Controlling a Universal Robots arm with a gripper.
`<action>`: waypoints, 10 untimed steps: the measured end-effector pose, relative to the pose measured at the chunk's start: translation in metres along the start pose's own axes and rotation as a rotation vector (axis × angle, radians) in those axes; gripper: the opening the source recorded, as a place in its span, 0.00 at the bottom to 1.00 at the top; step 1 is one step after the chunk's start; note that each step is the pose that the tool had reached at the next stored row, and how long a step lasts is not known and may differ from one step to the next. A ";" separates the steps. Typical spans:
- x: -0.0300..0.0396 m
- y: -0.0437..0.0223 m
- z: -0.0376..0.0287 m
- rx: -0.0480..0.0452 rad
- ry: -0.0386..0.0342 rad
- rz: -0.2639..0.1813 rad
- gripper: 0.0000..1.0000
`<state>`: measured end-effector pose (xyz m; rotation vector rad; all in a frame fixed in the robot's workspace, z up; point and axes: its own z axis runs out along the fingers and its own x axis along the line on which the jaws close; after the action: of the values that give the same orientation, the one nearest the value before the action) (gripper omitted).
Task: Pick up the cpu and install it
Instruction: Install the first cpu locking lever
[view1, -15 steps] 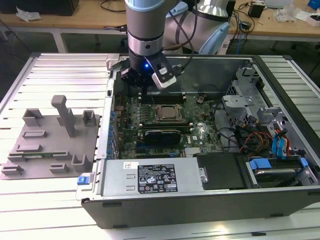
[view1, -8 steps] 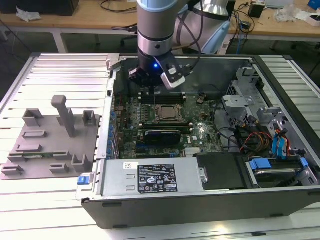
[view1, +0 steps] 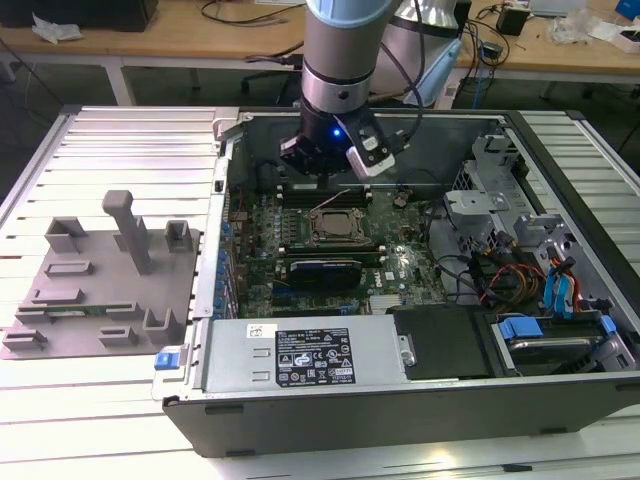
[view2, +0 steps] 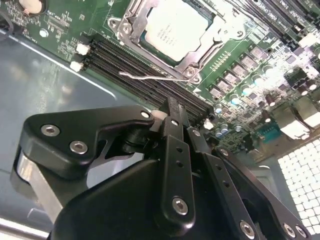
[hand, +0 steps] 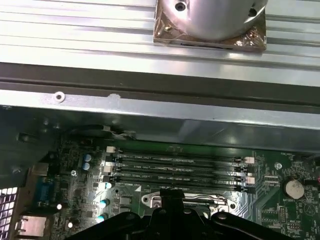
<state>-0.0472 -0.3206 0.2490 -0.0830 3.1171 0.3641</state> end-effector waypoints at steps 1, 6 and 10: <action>0.0000 -0.0002 0.0010 0.0003 -0.0034 0.014 0.11; 0.0000 -0.0029 0.0120 0.0013 -0.0265 0.108 0.11; 0.0001 -0.0043 0.0158 -0.0001 -0.0326 0.129 0.11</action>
<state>-0.0471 -0.3211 0.2326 0.1234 3.0985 0.3630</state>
